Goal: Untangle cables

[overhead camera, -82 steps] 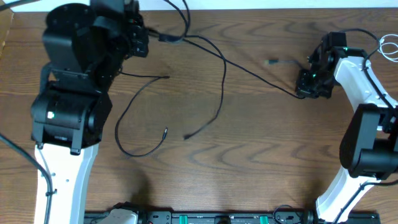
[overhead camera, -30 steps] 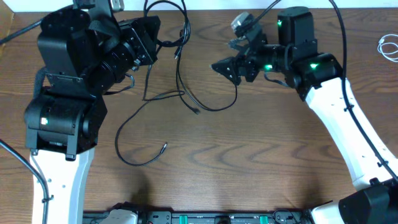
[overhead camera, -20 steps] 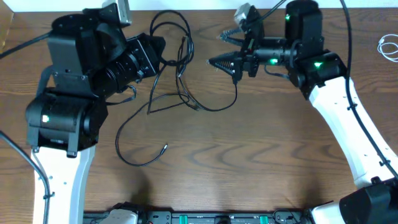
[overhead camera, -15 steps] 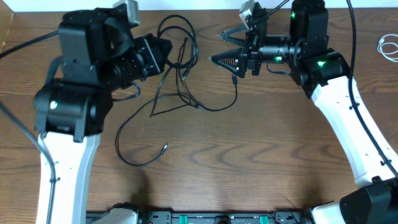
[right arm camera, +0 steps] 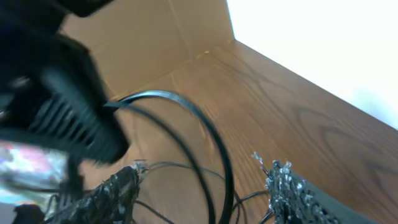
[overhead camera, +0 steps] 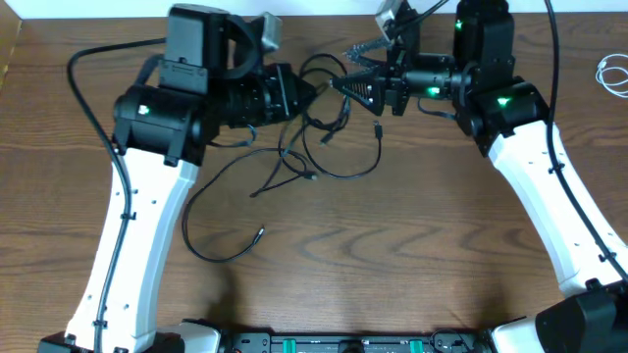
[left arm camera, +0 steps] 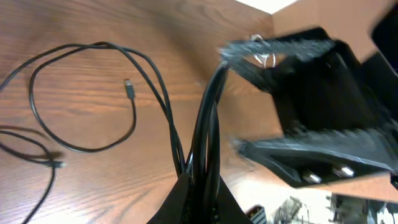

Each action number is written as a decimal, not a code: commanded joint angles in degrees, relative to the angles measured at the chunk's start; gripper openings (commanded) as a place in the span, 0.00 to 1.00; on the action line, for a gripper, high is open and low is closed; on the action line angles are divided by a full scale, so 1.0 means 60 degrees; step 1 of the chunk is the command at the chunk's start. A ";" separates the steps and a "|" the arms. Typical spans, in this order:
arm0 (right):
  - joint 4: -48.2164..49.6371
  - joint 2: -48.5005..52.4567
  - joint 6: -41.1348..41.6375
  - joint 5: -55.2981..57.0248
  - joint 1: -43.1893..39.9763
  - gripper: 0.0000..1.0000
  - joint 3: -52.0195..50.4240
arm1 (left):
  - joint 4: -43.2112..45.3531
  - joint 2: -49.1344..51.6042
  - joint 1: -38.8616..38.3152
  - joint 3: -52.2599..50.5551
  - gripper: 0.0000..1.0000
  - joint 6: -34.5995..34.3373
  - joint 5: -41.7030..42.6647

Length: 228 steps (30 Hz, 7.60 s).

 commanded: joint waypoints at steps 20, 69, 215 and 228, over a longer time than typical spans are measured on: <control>-0.0914 -0.0004 0.3417 0.8200 0.0324 0.07 -0.0040 | -0.0594 -0.0040 -0.1009 0.0087 0.08 0.0419 0.0331; -0.5136 -0.0004 0.2572 0.7242 -0.4044 0.40 -0.0044 | 0.3610 0.3694 -0.2014 -0.0517 0.80 0.2510 -0.1861; -0.4011 0.1716 0.1596 0.5217 -0.3974 0.01 -0.2419 | 0.0091 0.2616 0.0018 -0.0517 0.32 0.0754 -0.2401; -0.4153 0.1716 0.1592 0.5286 -0.3971 0.01 -0.2419 | 0.1129 0.5060 -0.1486 -0.0517 0.45 0.0168 -0.2401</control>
